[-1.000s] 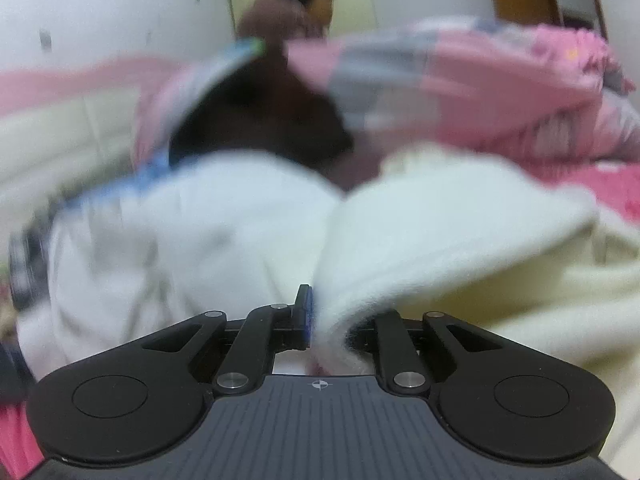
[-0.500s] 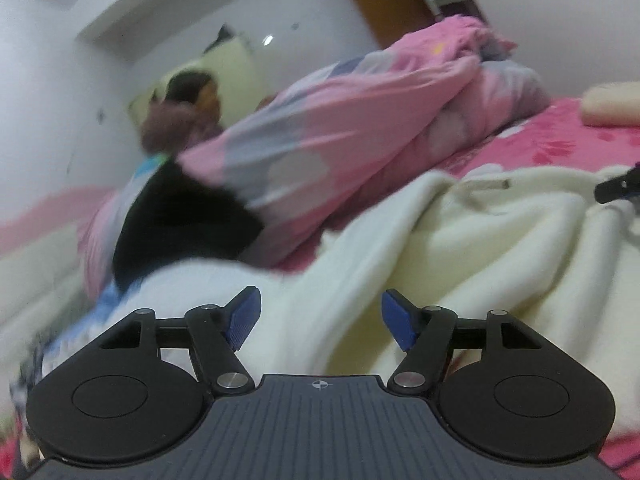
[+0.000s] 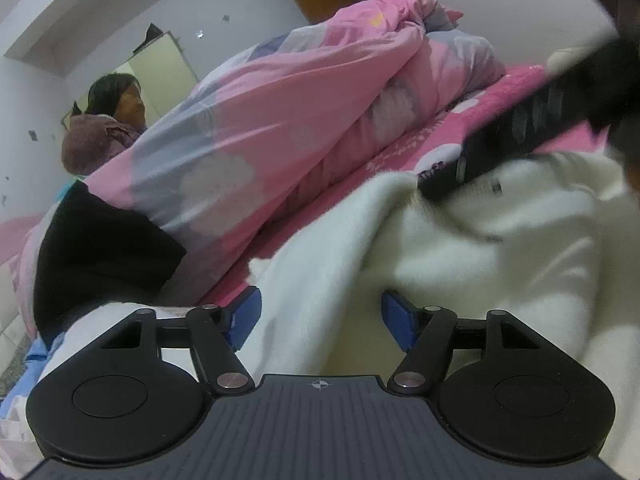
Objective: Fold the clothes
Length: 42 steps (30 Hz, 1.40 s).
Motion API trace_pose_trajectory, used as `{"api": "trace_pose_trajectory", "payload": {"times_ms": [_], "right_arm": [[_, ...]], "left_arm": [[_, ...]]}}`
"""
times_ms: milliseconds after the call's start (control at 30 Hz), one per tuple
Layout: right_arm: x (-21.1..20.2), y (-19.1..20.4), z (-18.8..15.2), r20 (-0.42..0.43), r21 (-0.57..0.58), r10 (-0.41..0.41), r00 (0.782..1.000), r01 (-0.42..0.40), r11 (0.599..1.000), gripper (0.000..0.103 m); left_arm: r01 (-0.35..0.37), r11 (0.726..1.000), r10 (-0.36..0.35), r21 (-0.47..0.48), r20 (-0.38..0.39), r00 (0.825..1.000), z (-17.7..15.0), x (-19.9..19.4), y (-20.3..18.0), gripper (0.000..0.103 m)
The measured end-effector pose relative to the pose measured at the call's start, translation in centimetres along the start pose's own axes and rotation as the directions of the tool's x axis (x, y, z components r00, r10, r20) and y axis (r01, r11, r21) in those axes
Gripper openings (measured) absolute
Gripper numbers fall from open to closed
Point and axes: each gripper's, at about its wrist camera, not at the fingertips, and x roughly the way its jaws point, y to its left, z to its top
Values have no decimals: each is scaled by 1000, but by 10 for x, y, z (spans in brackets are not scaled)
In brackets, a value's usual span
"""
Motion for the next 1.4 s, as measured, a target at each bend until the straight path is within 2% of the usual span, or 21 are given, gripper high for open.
{"api": "trace_pose_trajectory", "payload": {"times_ms": [33,67,167,267,467,733,1000,1167,1400], "right_arm": [[8,-4,-4,-29,16,-1,1000,1,1000,69],[16,-8,-9,-62,39,5,998,-3,999,69],[21,-16,-26,-112,78,9,994,0,997,58],[10,-12,-41,-105,51,-4,994,9,999,46],[2,-1,-56,-71,-17,-25,997,24,1000,43],[-2,8,-60,-55,-65,-31,998,27,997,41],[-33,20,-67,-33,-64,-41,999,39,997,24],[-58,31,-67,-4,-74,-39,999,39,997,22],[-62,34,-83,-5,-106,-63,998,62,992,19]], "left_arm": [[7,1000,-7,-7,-6,1000,0,4,0,53],[16,1000,-16,-14,-12,1000,0,6,0,41],[17,998,-18,-56,-16,1000,-2,10,1,24],[-1,993,1,-120,5,1000,-1,1,8,18],[5,956,4,-293,29,1000,2,-30,35,16],[44,918,-22,-394,61,998,-11,-72,58,16],[104,858,-75,-502,78,994,-38,-108,80,16],[123,841,-85,-527,97,992,-60,-131,84,16],[113,848,-88,-518,73,993,-89,-144,83,17]]}}
